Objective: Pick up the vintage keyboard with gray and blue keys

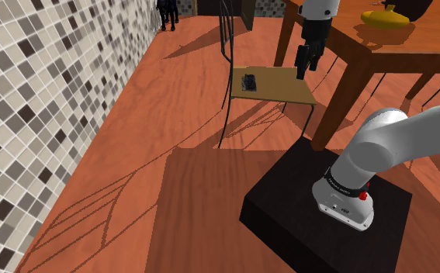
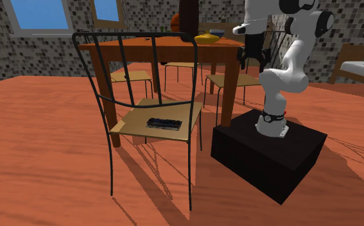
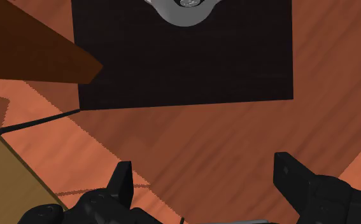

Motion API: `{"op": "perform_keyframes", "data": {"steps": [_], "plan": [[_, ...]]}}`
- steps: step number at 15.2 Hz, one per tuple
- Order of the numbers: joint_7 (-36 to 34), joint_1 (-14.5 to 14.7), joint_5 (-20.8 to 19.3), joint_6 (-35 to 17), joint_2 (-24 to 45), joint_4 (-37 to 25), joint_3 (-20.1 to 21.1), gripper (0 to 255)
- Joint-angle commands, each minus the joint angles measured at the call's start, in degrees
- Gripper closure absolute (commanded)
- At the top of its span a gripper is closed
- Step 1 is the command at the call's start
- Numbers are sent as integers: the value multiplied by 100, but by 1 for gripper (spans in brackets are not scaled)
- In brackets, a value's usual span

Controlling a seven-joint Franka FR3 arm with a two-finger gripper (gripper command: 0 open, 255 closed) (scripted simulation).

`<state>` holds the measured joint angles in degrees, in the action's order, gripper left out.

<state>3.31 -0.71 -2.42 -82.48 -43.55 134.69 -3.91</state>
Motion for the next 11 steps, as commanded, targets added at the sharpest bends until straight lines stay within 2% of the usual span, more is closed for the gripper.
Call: {"op": "perform_keyframes", "data": {"steps": [1, 11], "plan": [[0, 0, 0, 0, 0, 0, 0, 0], [-857, -329, 269, -1864, 1707, -197, -188, 0]]}}
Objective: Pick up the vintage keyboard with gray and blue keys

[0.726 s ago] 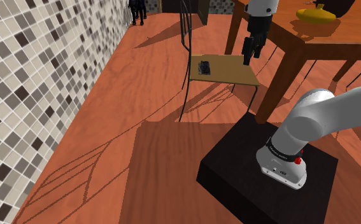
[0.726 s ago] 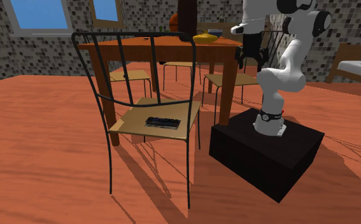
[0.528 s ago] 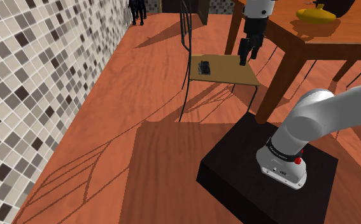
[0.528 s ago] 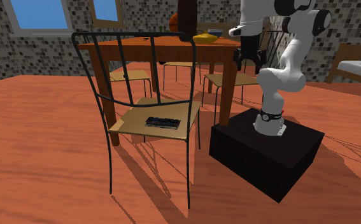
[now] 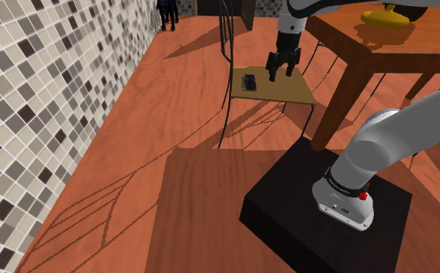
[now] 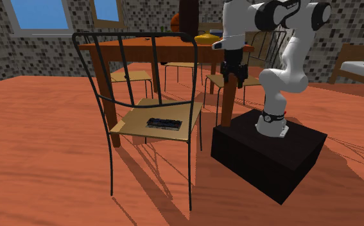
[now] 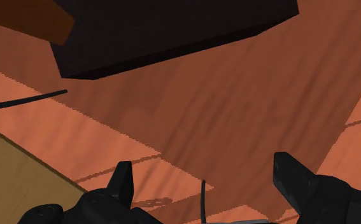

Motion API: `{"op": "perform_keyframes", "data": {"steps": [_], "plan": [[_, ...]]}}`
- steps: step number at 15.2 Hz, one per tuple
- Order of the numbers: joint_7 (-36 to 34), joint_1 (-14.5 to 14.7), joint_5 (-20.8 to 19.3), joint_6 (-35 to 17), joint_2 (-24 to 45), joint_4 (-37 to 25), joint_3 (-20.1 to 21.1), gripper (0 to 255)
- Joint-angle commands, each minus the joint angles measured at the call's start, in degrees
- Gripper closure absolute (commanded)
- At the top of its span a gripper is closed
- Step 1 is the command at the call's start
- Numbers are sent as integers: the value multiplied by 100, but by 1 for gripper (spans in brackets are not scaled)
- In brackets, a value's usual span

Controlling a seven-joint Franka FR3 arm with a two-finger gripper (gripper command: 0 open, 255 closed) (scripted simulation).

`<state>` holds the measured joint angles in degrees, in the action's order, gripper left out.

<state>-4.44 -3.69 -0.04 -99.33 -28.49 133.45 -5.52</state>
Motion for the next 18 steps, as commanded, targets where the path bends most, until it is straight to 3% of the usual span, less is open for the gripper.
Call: {"op": "perform_keyframes", "data": {"steps": [1, 10, 18], "plan": [[-154, -60, 62, -344, 386, -131, -53, 0], [-690, -289, 444, -1574, 2086, -919, -332, 0], [-1005, -538, 990, -2275, 3598, -1975, -583, 0]]}}
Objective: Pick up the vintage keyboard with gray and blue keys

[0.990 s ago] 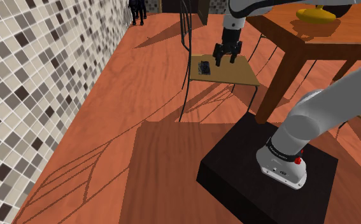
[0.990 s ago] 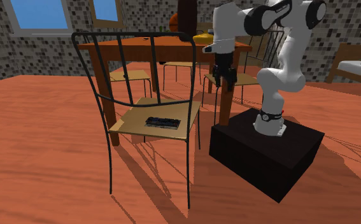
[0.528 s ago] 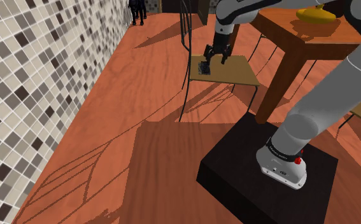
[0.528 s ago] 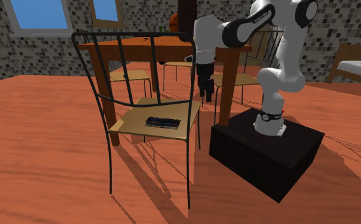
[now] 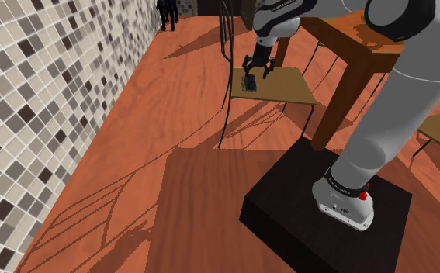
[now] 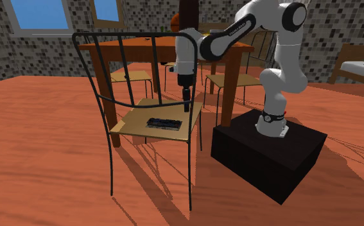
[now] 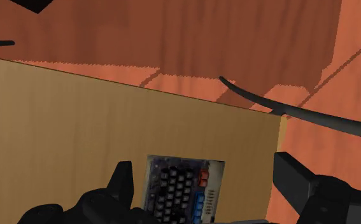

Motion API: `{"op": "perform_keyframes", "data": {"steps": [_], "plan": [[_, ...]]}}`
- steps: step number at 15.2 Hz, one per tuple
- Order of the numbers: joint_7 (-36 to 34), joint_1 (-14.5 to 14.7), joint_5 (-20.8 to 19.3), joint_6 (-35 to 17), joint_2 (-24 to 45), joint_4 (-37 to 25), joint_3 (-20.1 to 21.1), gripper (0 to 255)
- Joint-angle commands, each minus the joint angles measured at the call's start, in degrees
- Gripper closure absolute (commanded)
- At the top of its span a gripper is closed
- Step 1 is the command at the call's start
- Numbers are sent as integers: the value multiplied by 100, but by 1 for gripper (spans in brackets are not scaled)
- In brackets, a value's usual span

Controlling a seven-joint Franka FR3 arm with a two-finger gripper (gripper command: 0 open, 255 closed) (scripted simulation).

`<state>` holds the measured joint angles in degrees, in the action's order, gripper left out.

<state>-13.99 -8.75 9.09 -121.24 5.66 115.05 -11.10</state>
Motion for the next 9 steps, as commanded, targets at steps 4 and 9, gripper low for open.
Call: {"op": "perform_keyframes", "data": {"steps": [4, 9], "plan": [[-184, -208, 403, -299, 934, -776, -118, 0], [-258, -381, 686, -530, 1564, -1245, -150, 0]]}}
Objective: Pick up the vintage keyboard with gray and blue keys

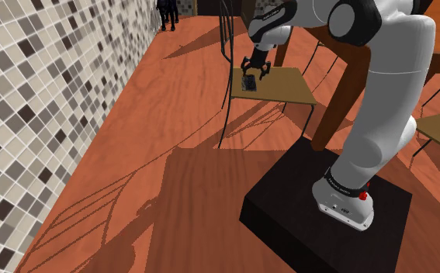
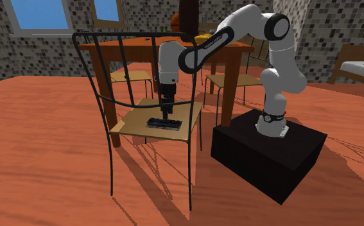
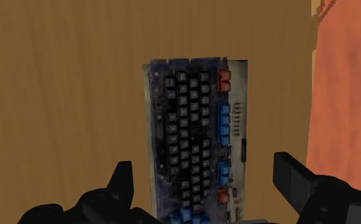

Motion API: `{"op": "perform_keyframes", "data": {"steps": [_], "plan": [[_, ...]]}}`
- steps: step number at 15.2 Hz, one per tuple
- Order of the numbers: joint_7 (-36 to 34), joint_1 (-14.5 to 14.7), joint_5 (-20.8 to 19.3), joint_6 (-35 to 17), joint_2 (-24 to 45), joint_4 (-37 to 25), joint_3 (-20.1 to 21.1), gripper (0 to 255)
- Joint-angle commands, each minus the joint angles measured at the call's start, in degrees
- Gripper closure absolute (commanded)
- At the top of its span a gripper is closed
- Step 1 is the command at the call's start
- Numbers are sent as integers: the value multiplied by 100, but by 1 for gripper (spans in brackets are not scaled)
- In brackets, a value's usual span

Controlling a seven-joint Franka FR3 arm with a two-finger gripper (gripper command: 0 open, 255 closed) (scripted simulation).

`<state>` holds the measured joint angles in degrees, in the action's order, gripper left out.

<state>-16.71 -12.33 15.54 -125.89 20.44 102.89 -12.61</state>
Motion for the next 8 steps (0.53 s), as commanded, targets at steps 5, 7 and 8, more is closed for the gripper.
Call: {"op": "perform_keyframes", "data": {"steps": [5, 7, 8], "plan": [[109, -44, 136, -367, 275, 97, 43, 0], [120, -47, 148, -401, 297, 109, 48, 0], [120, -47, 148, -401, 298, 109, 48, 0]]}}
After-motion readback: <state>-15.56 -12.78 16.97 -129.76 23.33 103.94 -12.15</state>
